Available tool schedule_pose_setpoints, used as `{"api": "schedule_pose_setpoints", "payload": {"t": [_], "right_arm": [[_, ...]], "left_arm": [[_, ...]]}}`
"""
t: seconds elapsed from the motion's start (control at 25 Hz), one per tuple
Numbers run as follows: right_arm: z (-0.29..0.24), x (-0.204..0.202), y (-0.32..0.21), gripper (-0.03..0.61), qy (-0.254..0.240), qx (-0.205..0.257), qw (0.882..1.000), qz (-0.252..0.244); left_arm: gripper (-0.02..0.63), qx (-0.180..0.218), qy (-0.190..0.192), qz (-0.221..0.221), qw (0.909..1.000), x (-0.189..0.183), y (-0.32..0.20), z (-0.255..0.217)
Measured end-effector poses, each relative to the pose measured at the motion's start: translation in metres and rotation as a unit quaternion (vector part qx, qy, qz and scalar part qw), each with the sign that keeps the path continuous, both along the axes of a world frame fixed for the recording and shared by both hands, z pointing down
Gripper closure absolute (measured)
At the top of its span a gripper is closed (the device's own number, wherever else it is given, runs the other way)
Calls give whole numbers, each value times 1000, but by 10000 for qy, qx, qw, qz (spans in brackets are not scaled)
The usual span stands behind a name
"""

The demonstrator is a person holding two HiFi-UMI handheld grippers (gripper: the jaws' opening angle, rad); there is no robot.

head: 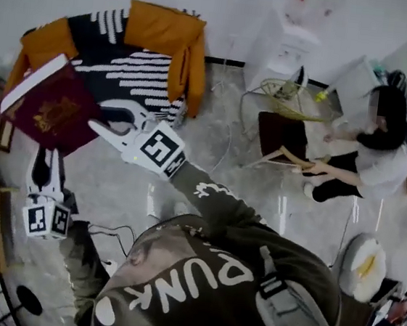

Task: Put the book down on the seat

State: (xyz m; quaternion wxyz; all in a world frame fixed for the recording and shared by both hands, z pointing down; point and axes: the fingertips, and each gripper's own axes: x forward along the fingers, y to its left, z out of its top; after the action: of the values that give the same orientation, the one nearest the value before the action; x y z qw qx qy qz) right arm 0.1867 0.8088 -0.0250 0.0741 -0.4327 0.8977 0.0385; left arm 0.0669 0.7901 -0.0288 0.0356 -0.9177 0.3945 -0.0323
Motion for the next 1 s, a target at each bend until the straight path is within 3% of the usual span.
{"api": "schedule_pose_setpoints", "payload": {"t": [0.12,0.28,0.68,1.0], "right_arm": [[6,27,-17,463,-263,91,9994,206],[5,5,-36,463,135,72,9994,325],[22,-16,-46,463,-16,-79,10000,8],[27,-22,-83,463,22,-81,10000,9]], "left_arm": [[460,-42,-13,101,9999,23,-19,14],[460,48,61,237,9997,0,-40,12],[460,-116,-82,-114,9998,-24,-41,27],[460,-112,-45,-107,9999,-30,-78,33]]}}
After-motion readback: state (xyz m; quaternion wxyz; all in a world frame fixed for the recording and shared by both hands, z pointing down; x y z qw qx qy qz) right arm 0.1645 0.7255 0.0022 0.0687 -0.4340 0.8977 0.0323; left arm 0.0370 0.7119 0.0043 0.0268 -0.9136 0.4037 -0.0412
